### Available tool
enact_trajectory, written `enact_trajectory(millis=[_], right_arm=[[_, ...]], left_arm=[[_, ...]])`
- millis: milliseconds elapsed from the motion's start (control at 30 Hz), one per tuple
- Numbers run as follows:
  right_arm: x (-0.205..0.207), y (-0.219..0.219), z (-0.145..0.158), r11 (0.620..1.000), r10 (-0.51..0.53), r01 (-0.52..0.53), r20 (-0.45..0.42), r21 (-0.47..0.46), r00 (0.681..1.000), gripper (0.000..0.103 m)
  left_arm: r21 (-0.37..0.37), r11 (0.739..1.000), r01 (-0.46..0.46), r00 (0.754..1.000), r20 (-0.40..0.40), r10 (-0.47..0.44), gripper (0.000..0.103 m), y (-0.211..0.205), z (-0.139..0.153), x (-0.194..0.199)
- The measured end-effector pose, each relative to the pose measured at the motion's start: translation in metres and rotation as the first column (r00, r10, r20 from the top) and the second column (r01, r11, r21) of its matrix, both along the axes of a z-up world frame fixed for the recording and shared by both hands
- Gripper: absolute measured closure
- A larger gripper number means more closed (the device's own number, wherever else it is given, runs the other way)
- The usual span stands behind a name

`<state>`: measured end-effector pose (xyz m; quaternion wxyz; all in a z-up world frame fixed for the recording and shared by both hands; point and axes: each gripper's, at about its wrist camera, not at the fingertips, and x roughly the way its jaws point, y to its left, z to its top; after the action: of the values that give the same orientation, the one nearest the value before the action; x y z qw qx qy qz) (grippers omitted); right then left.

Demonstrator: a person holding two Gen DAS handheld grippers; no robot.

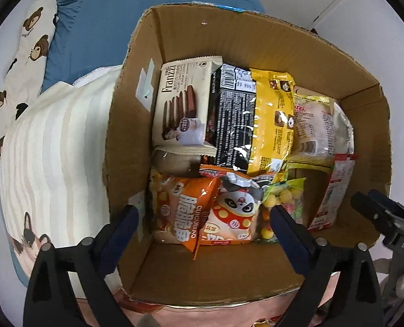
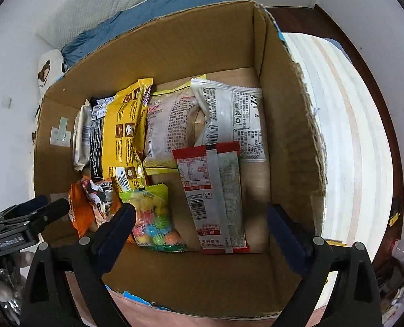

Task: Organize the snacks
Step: 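Lift both tools out of the box and turn toward the rug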

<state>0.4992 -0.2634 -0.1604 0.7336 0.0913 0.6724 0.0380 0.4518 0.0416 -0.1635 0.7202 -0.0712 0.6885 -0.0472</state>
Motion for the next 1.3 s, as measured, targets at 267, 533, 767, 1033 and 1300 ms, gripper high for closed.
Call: enact_trajectory(millis=[267, 533, 767, 1033, 1300], right_arm=[[-0.008, 0.006, 0.015, 1.0, 0.014, -0.013, 0.047, -0.019, 0.999, 0.004], [-0.039, 0.007, 0.035, 0.999, 0.034, -0.028, 0.141, -0.04, 0.989, 0.004], [-0.076, 0.007, 0.059, 0.998, 0.046, -0.035, 0.227, -0.053, 0.973, 0.004], [-0.12, 0.007, 0.097, 0.999, 0.044, -0.037, 0.32, -0.028, 0.946, 0.004], [-0.165, 0.004, 0.144, 0.999, 0.038, -0.037, 0.422, -0.011, 0.906, 0.004]], left_arm=[[0.011, 1.0, 0.007, 0.999, 0.039, -0.007, 0.004, -0.009, 0.009, -0.009], [0.046, 0.999, -0.004, 0.984, 0.177, -0.004, 0.004, -0.018, 0.032, -0.044], [0.082, 0.996, -0.023, 0.958, 0.287, -0.001, 0.004, -0.019, 0.06, -0.073], [0.092, 0.995, -0.037, 0.909, 0.416, -0.004, 0.004, -0.025, 0.104, -0.119], [0.098, 0.995, -0.032, 0.867, 0.499, -0.021, 0.004, -0.031, 0.141, -0.162]])
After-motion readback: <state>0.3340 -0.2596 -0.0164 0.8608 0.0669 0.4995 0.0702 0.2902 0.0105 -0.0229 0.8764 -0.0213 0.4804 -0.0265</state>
